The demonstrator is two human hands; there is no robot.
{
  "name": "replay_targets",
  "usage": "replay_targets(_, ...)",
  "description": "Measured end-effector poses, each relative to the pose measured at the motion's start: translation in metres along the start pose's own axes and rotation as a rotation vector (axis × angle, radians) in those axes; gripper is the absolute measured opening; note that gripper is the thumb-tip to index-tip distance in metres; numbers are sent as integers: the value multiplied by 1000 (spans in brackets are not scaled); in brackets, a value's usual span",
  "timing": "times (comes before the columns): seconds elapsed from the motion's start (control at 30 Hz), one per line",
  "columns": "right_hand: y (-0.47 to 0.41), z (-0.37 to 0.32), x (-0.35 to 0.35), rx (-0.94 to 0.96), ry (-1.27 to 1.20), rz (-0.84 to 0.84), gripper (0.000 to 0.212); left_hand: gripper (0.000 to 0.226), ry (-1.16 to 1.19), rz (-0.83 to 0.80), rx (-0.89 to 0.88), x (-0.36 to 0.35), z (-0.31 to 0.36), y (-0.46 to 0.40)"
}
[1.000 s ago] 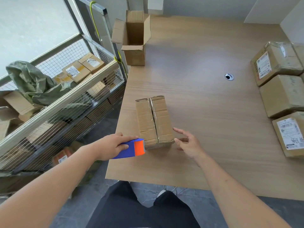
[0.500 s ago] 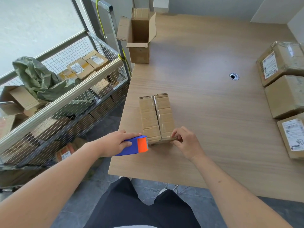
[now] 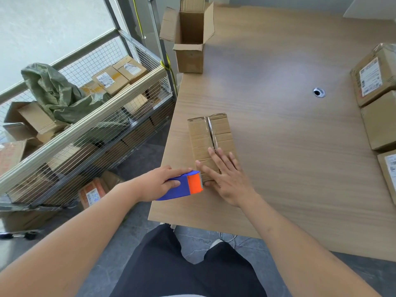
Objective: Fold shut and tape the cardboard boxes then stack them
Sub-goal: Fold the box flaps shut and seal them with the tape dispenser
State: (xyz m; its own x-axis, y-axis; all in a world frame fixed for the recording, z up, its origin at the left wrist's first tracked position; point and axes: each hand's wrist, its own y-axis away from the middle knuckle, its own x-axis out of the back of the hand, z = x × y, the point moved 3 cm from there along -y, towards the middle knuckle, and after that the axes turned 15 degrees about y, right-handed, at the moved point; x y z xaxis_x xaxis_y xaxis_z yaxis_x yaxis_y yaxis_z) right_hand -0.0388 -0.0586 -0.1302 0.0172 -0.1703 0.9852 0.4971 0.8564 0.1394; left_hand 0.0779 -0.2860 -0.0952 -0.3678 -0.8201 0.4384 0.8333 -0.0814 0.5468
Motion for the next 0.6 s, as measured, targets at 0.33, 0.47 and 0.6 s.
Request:
replay_targets(0.33,-2,3,-8,-39,2,60,64,56,81,21,-21,19,-37,36)
replay_targets(0.47,-4,3,-4,-69,-72,24,64,52,-71,69,13,10,-25,23)
replay_targets(0.6,-7,-11,2,-172,-118,28,61,47,-174,103,184,-8,-8,11)
